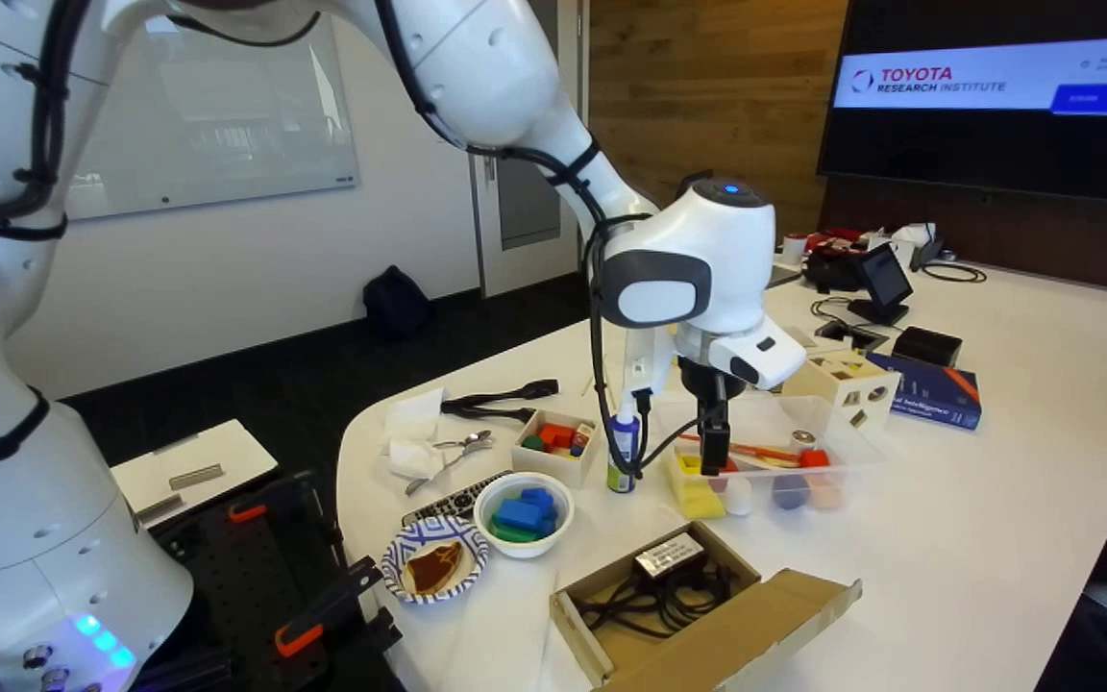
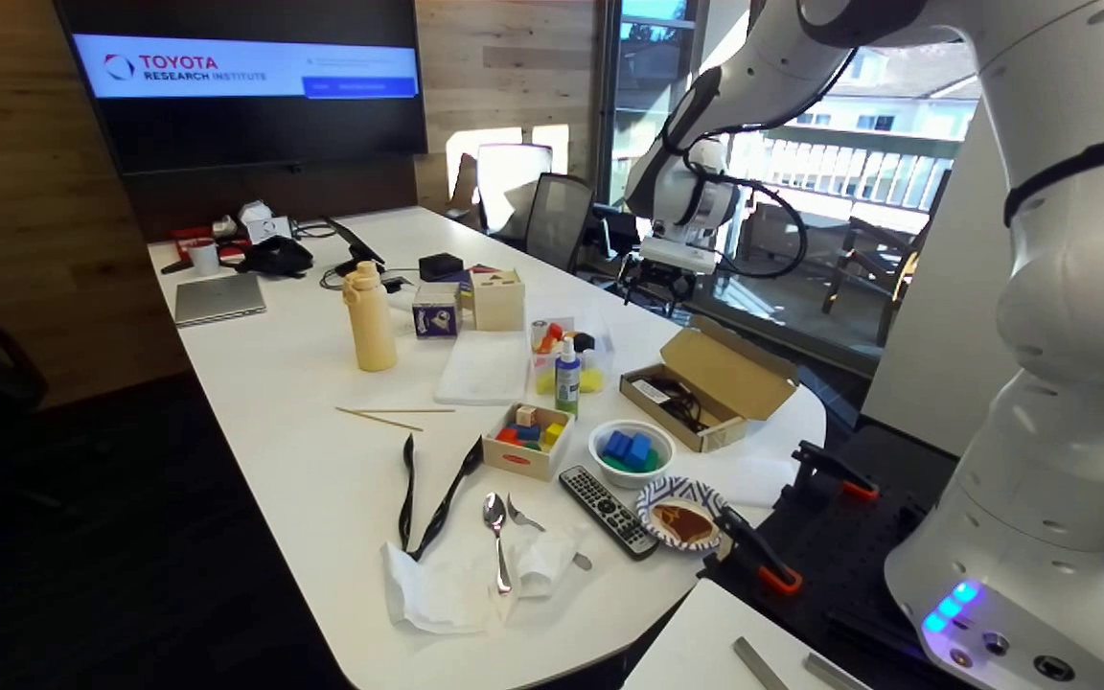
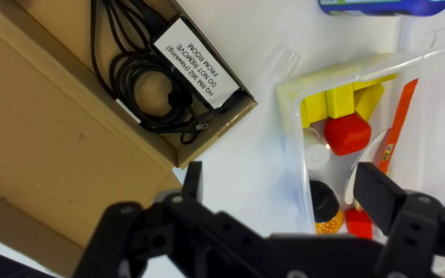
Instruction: Shift the cable from the box to the table
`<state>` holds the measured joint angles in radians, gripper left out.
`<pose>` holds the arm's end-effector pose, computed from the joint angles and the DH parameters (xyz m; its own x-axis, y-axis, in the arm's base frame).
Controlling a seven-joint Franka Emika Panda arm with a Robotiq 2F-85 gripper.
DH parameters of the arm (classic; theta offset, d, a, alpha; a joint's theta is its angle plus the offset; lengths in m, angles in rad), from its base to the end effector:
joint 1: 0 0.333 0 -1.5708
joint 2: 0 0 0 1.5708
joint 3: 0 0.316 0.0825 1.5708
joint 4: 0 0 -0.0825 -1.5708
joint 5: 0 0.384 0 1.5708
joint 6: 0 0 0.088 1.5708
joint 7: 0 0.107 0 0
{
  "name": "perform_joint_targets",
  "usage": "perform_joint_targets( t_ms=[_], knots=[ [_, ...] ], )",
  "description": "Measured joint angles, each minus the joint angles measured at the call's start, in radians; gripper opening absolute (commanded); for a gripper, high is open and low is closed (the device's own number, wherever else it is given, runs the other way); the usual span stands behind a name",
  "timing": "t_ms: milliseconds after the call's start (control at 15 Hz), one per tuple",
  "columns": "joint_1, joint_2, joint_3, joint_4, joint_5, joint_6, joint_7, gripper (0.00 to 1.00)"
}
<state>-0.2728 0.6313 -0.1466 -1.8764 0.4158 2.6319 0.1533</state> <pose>0.5891 -0.2676 0.1871 0.6216 -0.7783 0.0887 -0.7592 -0.6264 -0.1768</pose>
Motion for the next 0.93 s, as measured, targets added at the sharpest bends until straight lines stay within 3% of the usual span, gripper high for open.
perform_joint_targets(
  t_ms=[533, 933],
  knots=[
    [-0.008, 0.289, -0.034, 0.242, 0.002, -0.026, 0.31, 1.0],
    [-0.008, 0.389, -0.059, 0.294, 0.005, -0.067, 0.467, 1.0]
  ],
)
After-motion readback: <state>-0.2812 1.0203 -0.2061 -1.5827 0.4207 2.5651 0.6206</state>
